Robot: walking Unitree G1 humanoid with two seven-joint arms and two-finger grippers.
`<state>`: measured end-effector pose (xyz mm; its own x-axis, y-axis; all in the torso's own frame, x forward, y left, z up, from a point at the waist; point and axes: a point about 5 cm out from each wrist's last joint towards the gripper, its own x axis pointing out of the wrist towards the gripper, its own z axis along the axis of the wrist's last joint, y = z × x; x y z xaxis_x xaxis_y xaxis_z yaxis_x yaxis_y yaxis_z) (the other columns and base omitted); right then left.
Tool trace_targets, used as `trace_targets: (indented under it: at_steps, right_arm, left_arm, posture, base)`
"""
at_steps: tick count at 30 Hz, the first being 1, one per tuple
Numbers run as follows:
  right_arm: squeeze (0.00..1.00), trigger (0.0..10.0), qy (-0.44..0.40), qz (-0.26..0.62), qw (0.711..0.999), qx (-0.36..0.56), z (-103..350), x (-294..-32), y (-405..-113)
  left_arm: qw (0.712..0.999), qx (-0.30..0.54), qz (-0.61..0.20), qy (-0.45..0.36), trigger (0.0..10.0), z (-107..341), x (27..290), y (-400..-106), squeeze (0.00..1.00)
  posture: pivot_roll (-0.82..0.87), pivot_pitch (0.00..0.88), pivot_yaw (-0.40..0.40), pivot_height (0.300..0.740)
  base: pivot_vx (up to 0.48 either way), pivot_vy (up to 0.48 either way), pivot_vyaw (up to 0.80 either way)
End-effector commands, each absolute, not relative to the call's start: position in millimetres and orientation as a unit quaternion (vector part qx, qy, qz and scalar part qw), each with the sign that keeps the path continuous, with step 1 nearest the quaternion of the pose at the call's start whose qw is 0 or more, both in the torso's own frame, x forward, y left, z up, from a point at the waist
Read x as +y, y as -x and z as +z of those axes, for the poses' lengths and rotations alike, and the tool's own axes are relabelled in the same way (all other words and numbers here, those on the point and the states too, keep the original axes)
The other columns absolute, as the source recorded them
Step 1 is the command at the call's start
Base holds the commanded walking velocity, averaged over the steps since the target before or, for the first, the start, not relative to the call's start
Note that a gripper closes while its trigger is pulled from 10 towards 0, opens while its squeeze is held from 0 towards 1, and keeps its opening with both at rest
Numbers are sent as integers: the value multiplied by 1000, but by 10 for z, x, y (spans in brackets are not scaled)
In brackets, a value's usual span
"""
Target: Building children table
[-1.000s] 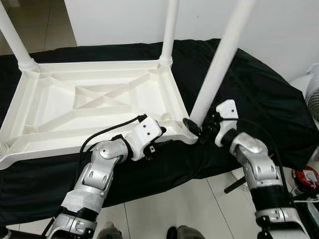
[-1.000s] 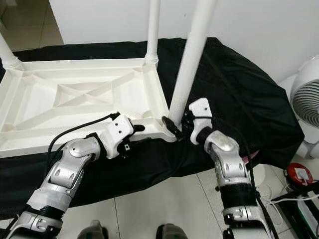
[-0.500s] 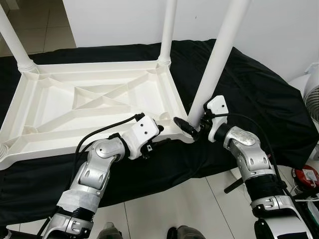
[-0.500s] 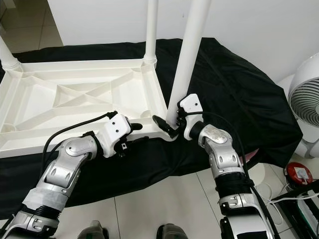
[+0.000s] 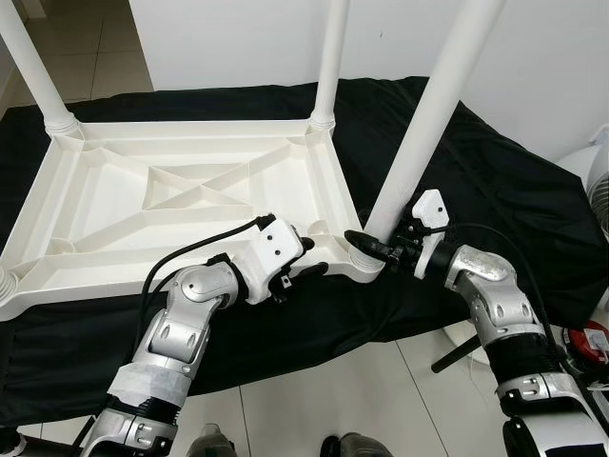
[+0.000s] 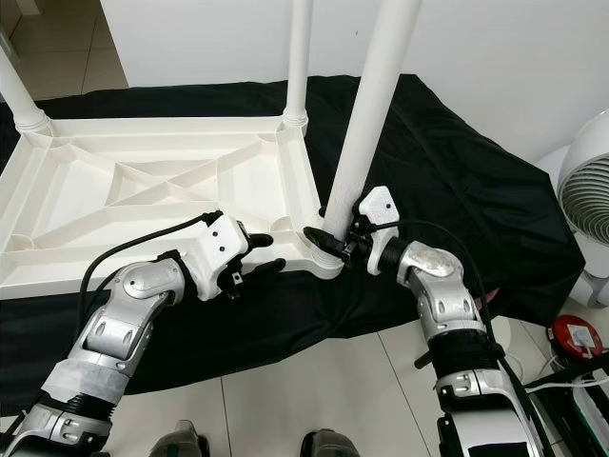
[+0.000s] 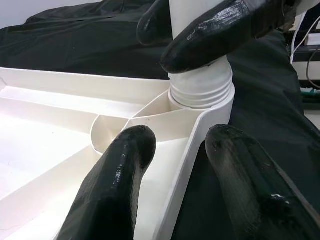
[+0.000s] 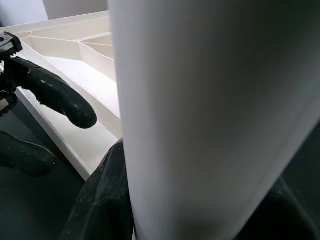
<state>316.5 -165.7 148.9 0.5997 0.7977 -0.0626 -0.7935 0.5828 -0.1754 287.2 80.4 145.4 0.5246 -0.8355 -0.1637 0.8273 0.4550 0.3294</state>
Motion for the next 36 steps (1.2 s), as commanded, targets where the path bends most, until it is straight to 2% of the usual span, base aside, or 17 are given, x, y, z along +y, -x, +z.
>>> trace_targets:
  at_steps: [1,2,3,4,6,7,8,9,10,13,18,22,26,32,33,36]
  right_arm:
    - [0,0,90,461,883,22,1342,-1691,-3088]
    - [0,2000,89,447,890,15,1340,-1697,-3075]
    - [0,2000,89,447,890,15,1340,-1697,-3075]
    - [0,10000,85,426,901,4,1355,-1697,-3086]
    - [0,10000,65,325,943,-20,1394,-1711,-3181]
    - [0,10000,65,325,943,-20,1394,-1711,-3181]
    - [0,10000,40,270,962,-16,1377,-1724,-3220]
    - [0,10000,40,270,962,-16,1377,-1724,-3220]
    - [0,10000,8,218,976,-14,1350,-1665,-3194]
    - [0,10000,-7,197,980,-20,1351,-1574,-3134]
    - [0,10000,-28,110,993,-11,1354,-1362,-3085]
    - [0,10000,-34,83,996,-12,1369,-1246,-3066]
    - [0,10000,-37,64,997,-5,1380,-951,-2979]
    - [0,10000,-35,64,997,-10,1414,-989,-2979]
    - [1000,10000,-39,67,997,-15,1435,-1017,-2981]
    - [1000,10000,-36,85,996,-21,1461,-1044,-2967]
  left_arm:
    - [860,-15,-476,-185,10000,1469,794,-2864,0]
    - [859,-14,-477,-184,10000,1464,797,-2851,0]
    - [859,-14,-477,-184,10000,1464,797,-2851,0]
    - [859,-13,-477,-184,10000,1461,801,-2844,0]
    - [861,-12,-474,-181,10000,1460,818,-2842,0]
    - [861,-12,-474,-181,10000,1460,818,-2842,0]
    - [864,-13,-471,-177,10000,1466,824,-2844,0]
    - [864,-13,-471,-177,10000,1466,824,-2844,0]
    - [867,-14,-467,-174,10000,1471,827,-2847,0]
    - [868,-14,-465,-174,10000,1467,827,-2843,0]
    - [868,-12,-465,-173,10000,1451,812,-2837,0]
    - [869,-13,-463,-173,10000,1454,805,-2844,0]
    - [877,-15,-452,-162,10000,1461,793,-2875,0]
    - [874,-16,-457,-163,10000,1458,776,-2872,0]
    - [874,-16,-458,-163,10000,1461,767,-2877,0]
    - [875,-18,-457,-161,10000,1470,753,-2892,0]
  posture:
    - [41,19,-13,740]
    - [43,29,-13,740]
    - [43,29,-13,740]
    - [43,30,-14,740]
    - [45,29,-21,740]
    - [45,29,-21,740]
    - [47,27,-24,740]
    - [47,27,-24,740]
    - [50,26,-27,740]
    - [48,24,-26,740]
    - [37,18,-38,740]
    - [30,19,-47,740]
    - [21,15,-61,740]
    - [-2,15,-55,740]
    - [-4,18,-56,740]
    - [-6,26,-57,740]
  base:
    - [0,0,0]
    - [0,0,0]
    - [0,0,0]
    - [0,0,0]
    - [0,0,0]
    - [0,0,0]
    - [0,0,0]
    - [0,0,0]
    - [0,0,0]
    - [0,0,0]
    - [0,0,0]
    - [0,0,0]
    - [0,0,0]
    - [0,0,0]
    - [0,0,0]
    - [0,0,0]
